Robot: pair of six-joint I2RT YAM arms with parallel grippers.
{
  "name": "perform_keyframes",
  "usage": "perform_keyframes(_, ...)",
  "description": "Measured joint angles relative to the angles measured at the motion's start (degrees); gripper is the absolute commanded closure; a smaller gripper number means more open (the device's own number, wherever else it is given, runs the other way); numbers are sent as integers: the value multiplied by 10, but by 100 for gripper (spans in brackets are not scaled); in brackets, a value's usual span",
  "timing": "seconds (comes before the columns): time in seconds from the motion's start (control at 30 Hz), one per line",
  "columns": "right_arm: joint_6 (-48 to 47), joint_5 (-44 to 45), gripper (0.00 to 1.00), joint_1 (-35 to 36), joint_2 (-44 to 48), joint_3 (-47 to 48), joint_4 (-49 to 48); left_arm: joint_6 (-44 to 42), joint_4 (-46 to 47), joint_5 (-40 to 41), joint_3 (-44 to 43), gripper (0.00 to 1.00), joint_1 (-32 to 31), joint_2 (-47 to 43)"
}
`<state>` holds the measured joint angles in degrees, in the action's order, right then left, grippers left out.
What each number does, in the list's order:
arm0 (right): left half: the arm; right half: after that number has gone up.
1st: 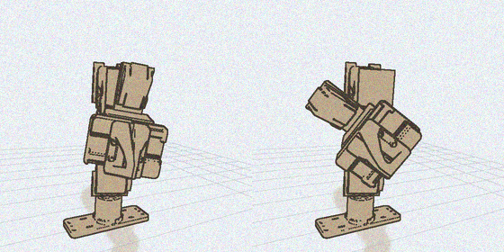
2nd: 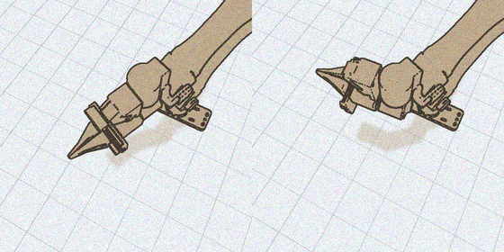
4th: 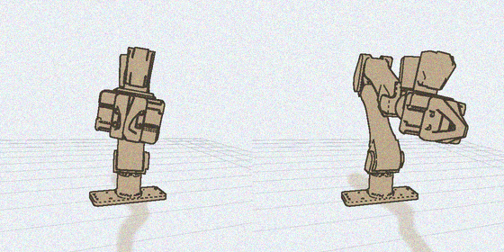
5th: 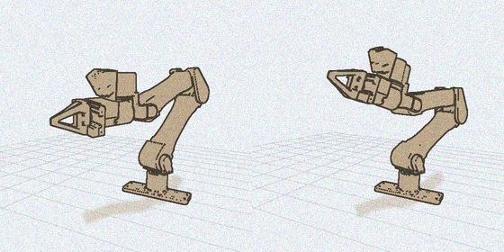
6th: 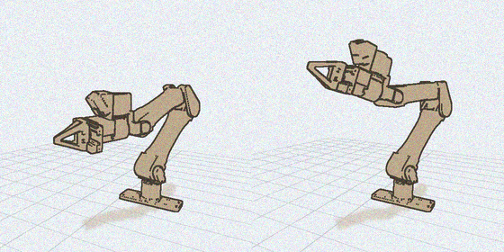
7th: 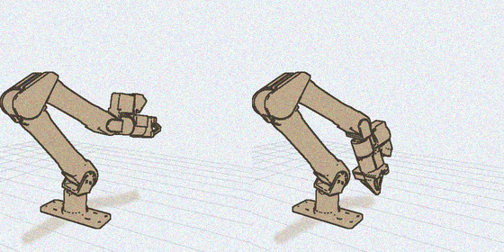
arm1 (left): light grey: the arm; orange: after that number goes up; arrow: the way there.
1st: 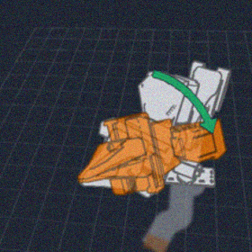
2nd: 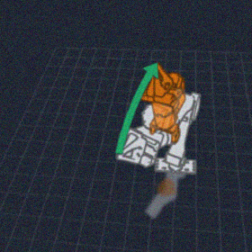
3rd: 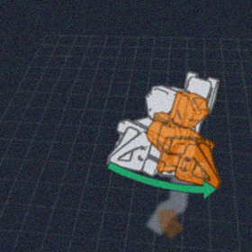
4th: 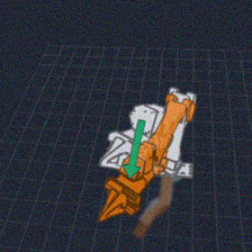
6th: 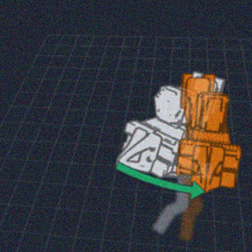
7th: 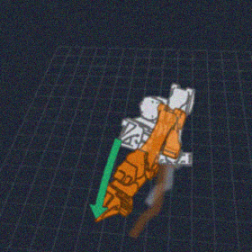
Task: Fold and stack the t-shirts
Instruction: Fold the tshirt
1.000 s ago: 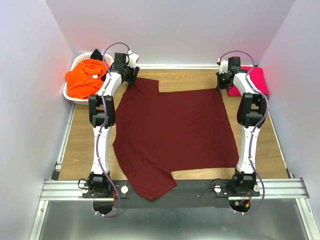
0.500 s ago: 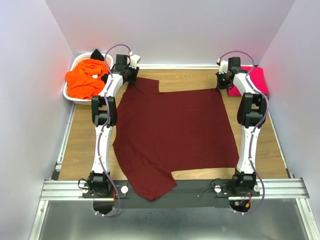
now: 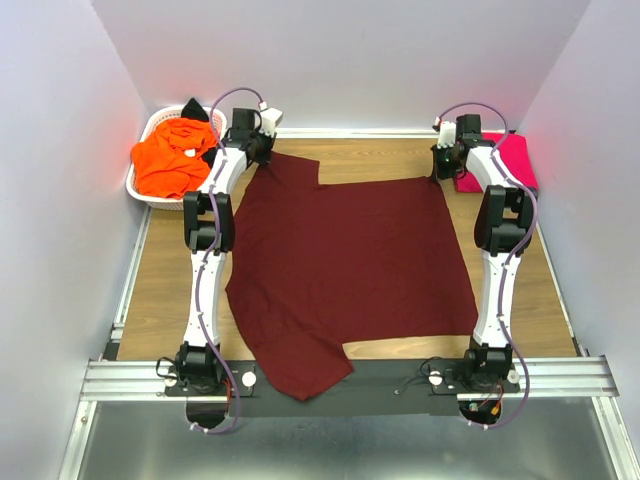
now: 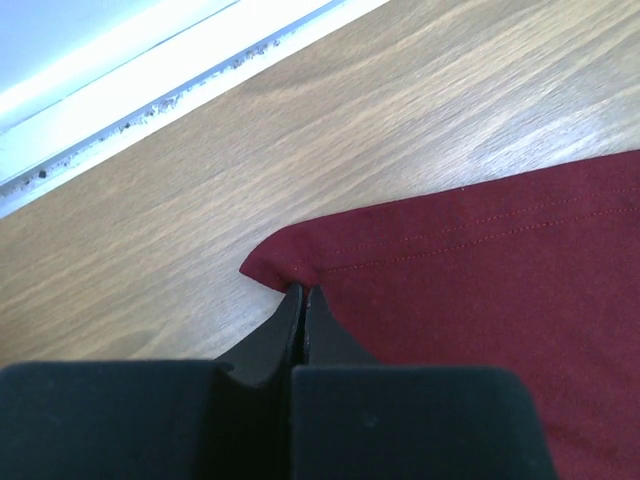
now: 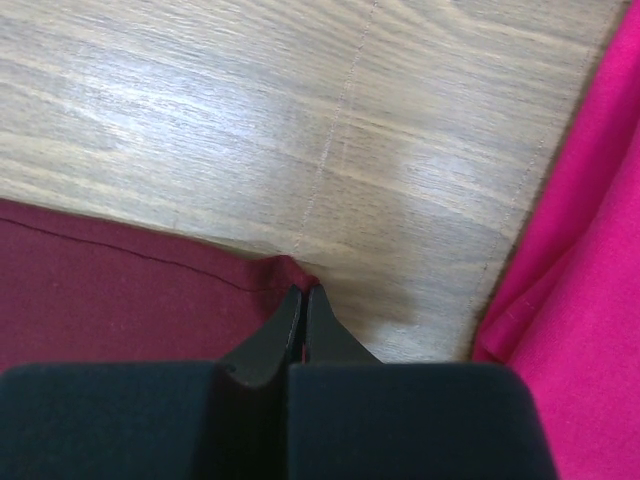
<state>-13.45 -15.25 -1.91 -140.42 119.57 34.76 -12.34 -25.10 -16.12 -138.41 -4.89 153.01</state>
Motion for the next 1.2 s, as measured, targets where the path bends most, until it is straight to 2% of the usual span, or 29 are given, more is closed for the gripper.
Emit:
perform_keyframes(0.2,3,-3,99,2,4,-2,11,0,10,-20,19,100,0,-28)
perform_keyframes(0.47,3,-3,99,3,27,-18,37,-13,20,-52,87,100,1,-146)
perform_keyframes(0.7,-1,-7,100,3,78,-51,44,-30,29,-78,189,100,4,-250)
perform_keyframes(1.2,-28,-20,100,-11,169,-138,45,-54,33,-87,380,100,8,-377)
